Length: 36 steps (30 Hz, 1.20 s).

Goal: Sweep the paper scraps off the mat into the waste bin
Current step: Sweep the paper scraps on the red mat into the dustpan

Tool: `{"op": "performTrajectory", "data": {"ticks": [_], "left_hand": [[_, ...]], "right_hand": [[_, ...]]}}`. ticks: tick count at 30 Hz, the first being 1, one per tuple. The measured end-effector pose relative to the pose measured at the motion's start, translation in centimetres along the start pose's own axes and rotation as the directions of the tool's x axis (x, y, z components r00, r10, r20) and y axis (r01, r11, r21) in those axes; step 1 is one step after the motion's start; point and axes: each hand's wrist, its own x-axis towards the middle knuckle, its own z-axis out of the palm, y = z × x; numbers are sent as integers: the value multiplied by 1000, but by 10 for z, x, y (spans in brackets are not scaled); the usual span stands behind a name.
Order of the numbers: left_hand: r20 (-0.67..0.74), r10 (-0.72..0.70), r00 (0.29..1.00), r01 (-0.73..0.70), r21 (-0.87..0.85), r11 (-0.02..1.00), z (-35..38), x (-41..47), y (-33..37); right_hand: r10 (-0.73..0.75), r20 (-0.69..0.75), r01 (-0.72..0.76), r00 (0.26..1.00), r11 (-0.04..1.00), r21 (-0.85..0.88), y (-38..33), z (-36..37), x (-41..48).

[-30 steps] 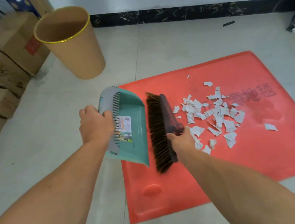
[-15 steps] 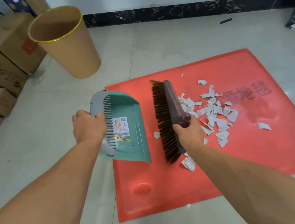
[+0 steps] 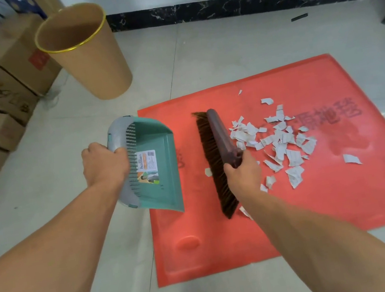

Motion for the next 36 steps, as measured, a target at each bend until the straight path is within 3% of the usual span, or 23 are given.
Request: {"op": "performTrajectory", "data": {"ticks": [4,12,15,21,26,31,36], "left_hand": [[20,9,1000,-9,-28,1000,3,-3,9],[-13,11,1000,-12,-35,999,0,0,9],[-20,3,1000,-4,-17,1000,-2,2,2],[-15,1,1000,-2,-15,1000,2,1,0],[-12,35,999,-36,-38,999,3,-2,11],[-21,40,999,-42,-60,997,1,-3,19],[-17,39,999,-39,-54,998,1,-8,25]], "right_hand": [[-28,-71,34,997,996,81,-17,-23,11],[-48,149,34,988,995,96,-15,-4,-7],[37,223,-51,974,997,58,-1,12,-19],[-9,56,13,998,996,-88,15,2,-14],[7,-102,-3,995,999,41,4,-21,1],[-19,-7,19,1000,989,148,-6,-23,-6],[-36,165,33,986,999,21,-4,-11,-13]]}}
